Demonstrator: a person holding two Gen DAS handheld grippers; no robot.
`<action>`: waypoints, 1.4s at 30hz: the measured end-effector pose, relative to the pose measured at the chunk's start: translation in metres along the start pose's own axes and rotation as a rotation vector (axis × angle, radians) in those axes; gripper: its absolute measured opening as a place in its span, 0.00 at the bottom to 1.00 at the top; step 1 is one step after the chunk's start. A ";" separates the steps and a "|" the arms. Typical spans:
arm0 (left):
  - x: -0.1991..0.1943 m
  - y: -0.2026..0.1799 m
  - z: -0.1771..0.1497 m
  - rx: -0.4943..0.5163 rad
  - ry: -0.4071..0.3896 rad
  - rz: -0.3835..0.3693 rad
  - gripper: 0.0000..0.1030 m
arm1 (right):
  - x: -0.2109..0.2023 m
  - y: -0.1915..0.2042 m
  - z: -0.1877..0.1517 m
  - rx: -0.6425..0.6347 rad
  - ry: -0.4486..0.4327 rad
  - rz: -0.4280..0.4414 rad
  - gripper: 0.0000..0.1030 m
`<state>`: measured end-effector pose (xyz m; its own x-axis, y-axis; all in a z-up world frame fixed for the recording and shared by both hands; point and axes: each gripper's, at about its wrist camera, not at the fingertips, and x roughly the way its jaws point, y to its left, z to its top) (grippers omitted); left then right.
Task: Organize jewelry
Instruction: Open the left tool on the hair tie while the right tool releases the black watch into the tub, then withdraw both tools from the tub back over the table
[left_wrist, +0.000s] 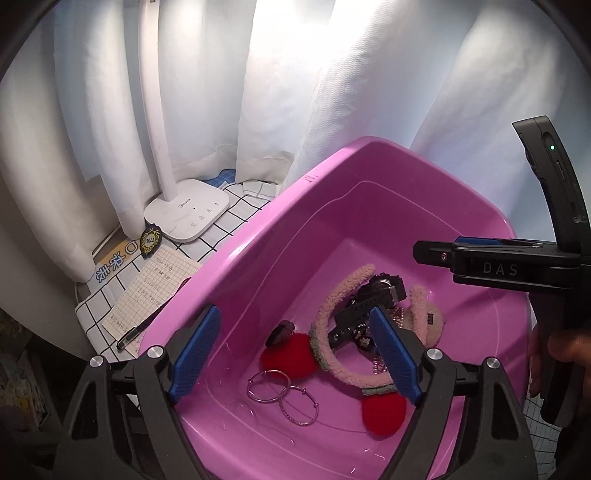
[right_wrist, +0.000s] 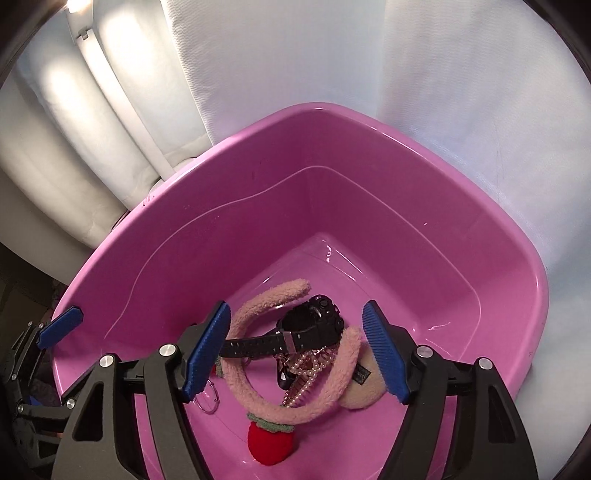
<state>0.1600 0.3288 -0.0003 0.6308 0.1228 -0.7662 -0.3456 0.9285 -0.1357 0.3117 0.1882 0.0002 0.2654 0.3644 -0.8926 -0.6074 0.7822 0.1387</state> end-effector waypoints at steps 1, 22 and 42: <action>0.000 0.000 0.000 0.005 0.001 0.002 0.80 | 0.000 -0.001 0.000 0.004 0.001 0.000 0.69; -0.048 -0.003 -0.011 0.011 -0.096 0.023 0.92 | -0.049 0.000 -0.025 0.027 -0.110 0.022 0.69; -0.095 -0.037 -0.034 0.042 -0.154 0.044 0.93 | -0.130 -0.023 -0.095 0.091 -0.258 0.036 0.70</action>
<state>0.0888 0.2709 0.0559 0.7162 0.2128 -0.6646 -0.3477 0.9345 -0.0755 0.2201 0.0749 0.0727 0.4340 0.5004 -0.7492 -0.5532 0.8043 0.2168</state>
